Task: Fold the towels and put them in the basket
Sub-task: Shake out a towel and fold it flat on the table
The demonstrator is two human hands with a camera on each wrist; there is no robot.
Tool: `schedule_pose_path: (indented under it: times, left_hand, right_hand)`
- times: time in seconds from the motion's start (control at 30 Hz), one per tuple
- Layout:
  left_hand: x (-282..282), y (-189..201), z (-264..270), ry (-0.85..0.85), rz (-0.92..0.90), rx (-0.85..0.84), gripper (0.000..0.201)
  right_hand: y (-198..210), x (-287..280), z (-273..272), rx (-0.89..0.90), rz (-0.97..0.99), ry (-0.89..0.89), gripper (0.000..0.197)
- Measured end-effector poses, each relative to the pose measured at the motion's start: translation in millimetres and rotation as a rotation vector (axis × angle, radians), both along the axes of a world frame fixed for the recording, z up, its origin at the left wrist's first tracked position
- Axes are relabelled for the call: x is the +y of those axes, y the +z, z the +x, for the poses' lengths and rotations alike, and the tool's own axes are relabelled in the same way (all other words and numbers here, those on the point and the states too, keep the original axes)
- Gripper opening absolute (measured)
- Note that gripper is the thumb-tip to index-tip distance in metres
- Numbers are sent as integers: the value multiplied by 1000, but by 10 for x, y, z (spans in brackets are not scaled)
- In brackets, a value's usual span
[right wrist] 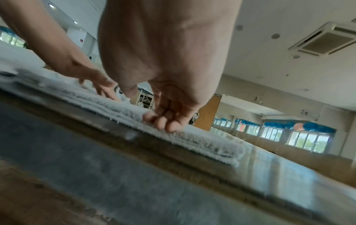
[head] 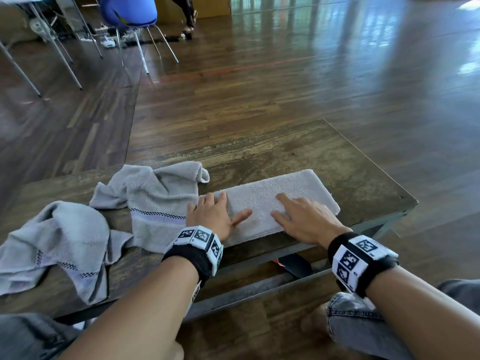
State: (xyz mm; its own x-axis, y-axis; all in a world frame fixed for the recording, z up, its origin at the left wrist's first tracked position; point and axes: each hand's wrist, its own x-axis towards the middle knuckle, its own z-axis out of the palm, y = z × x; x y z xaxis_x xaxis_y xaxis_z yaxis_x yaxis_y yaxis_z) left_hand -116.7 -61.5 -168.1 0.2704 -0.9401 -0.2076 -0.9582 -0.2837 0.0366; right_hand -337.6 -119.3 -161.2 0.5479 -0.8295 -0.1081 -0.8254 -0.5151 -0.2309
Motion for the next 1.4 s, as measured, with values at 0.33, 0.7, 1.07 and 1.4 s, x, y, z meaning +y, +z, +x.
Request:
schedule_pose_path:
  times: [0.33, 0.7, 1.07, 1.4]
  left_hand:
    - [259, 141, 126, -102, -149, 385, 21]
    - [459, 33, 177, -188, -165, 478, 55]
    - [360, 163, 122, -97, -447, 688, 17]
    - [339, 80, 43, 147, -285, 860, 40]
  right_hand:
    - [-70, -76, -268, -77, 8, 17, 43]
    - [-289, 229, -471, -44, 14, 123, 91]
    - [-125, 264, -351, -616, 81, -9, 14]
    - [50, 121, -170, -583, 588, -404, 32]
